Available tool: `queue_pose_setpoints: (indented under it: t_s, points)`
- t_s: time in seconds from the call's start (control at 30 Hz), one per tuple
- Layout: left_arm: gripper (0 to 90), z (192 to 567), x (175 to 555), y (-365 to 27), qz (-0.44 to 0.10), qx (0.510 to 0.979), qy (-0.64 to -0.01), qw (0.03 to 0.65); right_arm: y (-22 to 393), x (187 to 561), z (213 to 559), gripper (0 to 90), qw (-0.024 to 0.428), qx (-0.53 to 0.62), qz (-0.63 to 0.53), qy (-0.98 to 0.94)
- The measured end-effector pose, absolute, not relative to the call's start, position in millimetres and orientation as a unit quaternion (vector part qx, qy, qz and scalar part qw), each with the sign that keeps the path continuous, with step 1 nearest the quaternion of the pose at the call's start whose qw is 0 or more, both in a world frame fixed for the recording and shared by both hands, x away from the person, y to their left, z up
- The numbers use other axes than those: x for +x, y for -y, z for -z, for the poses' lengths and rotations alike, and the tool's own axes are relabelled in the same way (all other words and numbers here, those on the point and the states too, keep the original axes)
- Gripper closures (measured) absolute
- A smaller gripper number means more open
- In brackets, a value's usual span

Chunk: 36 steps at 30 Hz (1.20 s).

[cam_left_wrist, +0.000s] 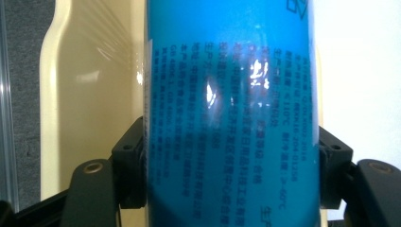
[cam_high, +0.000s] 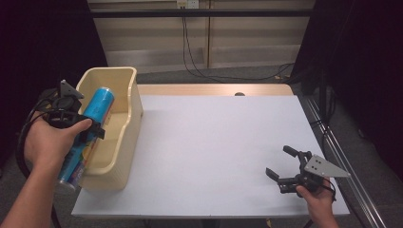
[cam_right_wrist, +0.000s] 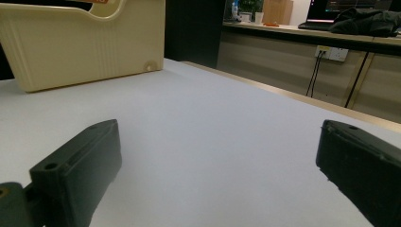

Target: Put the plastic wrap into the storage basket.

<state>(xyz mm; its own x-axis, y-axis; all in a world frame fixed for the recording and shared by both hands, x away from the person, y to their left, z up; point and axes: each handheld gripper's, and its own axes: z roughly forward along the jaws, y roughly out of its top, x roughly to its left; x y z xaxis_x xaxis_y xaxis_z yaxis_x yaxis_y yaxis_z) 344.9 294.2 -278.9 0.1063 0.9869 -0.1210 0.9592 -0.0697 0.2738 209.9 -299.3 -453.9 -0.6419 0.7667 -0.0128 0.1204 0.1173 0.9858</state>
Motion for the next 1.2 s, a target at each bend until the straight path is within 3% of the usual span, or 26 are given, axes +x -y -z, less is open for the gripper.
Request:
queue_pose_setpoints:
  t_s: [1.2]
  points:
    - [31.9,298,356,-286,-0.02,0.723,-0.678,0.131,299,210,454,0.7,0.277,0.316,-0.581,-0.697]
